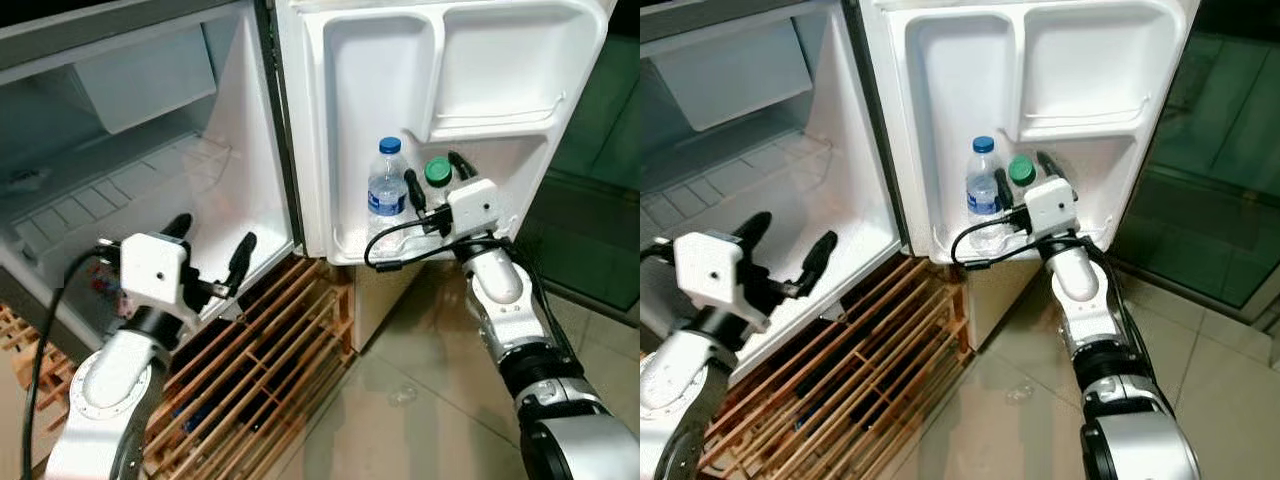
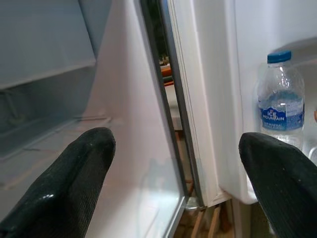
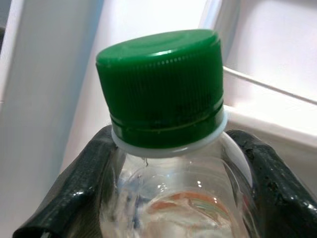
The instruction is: Restocking fridge
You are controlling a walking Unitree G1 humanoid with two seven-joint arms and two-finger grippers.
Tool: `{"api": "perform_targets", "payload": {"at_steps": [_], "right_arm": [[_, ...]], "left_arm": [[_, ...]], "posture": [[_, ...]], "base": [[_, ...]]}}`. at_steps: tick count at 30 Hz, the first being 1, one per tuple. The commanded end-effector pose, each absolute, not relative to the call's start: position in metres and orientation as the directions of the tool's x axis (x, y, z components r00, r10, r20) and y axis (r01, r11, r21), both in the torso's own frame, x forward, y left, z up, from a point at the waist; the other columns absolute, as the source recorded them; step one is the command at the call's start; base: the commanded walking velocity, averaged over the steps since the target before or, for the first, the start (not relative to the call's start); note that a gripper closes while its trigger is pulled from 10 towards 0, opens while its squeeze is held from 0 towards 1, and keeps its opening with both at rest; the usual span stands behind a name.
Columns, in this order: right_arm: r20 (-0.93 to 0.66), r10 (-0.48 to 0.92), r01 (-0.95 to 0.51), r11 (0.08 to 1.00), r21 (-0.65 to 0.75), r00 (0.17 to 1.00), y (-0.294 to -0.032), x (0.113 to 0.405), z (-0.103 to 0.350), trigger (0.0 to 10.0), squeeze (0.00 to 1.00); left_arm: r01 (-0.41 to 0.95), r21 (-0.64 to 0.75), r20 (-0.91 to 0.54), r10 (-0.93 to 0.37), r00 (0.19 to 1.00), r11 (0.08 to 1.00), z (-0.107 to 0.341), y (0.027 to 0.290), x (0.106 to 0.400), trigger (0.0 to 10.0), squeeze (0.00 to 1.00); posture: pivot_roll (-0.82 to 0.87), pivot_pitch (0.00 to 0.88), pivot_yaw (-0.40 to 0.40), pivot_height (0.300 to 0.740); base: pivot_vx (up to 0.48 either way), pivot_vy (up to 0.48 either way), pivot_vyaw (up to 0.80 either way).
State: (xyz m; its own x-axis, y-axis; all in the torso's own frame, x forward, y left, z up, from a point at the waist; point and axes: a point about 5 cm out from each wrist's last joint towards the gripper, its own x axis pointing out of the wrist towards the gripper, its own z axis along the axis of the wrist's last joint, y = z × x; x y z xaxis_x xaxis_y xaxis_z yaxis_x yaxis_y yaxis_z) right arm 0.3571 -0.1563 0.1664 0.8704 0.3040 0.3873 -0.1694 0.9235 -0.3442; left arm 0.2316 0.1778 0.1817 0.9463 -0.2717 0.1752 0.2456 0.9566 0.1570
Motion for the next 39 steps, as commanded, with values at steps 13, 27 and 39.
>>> {"api": "perform_targets", "payload": {"at_steps": [13,27,39], "right_arm": [[0.487,0.294,-0.117,0.925,-0.36,0.822,-0.145,0.367,0.189,10.0,0.0],[0.406,0.184,-0.095,0.969,-0.229,0.895,-0.16,0.374,0.178,10.0,0.0],[0.119,0.146,-0.143,0.989,-0.029,0.982,-0.16,0.383,0.144,10.0,0.0]], "left_arm": [[0.308,0.207,0.088,-0.332,0.939,0.929,0.192,0.19,0.216,10.0,0.0],[0.411,0.115,0.053,-0.419,0.906,0.904,0.185,0.168,0.221,10.0,0.0],[0.417,0.056,0.026,-0.418,0.908,0.907,0.175,0.154,0.216,10.0,0.0]], "posture": [[0.13,0.08,0.244,0.74],[0.09,0.129,0.235,0.74],[0.05,0.182,0.192,0.74]], "base": [[0.0,0.0,0.0],[0.0,0.0,0.0],[0.0,0.0,0.0]]}}
